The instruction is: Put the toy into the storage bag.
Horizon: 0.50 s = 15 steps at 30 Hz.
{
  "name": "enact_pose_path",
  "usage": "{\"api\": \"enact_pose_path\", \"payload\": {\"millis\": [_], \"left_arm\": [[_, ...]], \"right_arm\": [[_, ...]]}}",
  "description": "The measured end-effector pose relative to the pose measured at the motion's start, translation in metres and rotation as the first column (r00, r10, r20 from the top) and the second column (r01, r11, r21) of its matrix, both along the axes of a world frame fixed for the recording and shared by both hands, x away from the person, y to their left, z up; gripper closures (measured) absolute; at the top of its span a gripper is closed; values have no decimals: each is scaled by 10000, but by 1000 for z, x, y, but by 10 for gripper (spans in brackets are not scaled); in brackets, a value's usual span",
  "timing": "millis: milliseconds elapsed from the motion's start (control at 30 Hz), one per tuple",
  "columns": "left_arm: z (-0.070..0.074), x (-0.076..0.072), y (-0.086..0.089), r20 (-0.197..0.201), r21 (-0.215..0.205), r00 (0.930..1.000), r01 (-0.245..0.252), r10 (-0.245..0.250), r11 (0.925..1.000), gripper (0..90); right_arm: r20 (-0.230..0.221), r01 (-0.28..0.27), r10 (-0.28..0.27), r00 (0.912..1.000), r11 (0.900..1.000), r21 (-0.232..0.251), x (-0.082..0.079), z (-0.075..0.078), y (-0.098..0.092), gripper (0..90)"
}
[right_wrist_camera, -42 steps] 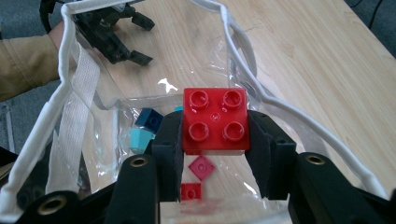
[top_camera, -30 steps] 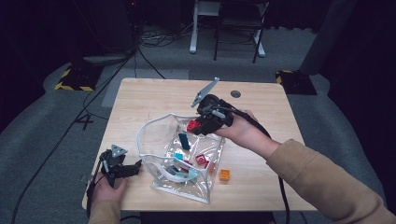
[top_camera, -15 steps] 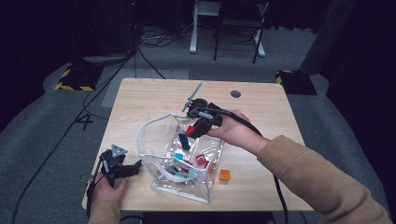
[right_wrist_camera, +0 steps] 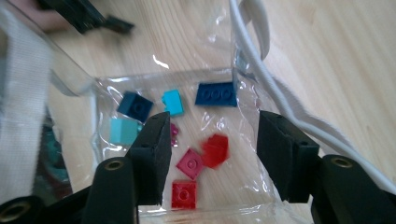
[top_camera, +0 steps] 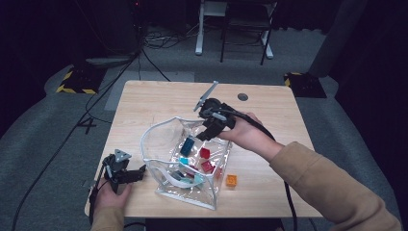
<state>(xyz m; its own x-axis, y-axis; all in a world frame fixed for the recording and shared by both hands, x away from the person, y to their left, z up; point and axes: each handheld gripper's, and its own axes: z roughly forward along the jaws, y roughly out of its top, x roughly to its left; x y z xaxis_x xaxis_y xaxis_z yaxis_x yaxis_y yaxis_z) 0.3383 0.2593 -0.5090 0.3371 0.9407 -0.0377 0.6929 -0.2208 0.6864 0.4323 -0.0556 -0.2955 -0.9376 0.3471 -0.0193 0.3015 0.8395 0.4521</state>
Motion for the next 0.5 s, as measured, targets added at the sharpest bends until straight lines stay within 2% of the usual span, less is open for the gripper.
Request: {"api": "enact_pose_path", "payload": {"millis": [100, 200, 500], "left_arm": [[0, 0, 0, 5, -18, 10000, -19, 19, 10000, 125], [0, 0, 0, 4, -13, 10000, -16, 16, 10000, 125], [0, 0, 0, 4, -15, 10000, -16, 16, 10000, 125]], "right_arm": [[282, -8, -15, 9996, 9967, 811, -8, 12, -19, 449], [417, 89, -147, 9990, 9907, 1357, -14, 20, -38, 446], [704, 506, -686, 9952, 9715, 2317, -34, 26, -94, 446]]}}
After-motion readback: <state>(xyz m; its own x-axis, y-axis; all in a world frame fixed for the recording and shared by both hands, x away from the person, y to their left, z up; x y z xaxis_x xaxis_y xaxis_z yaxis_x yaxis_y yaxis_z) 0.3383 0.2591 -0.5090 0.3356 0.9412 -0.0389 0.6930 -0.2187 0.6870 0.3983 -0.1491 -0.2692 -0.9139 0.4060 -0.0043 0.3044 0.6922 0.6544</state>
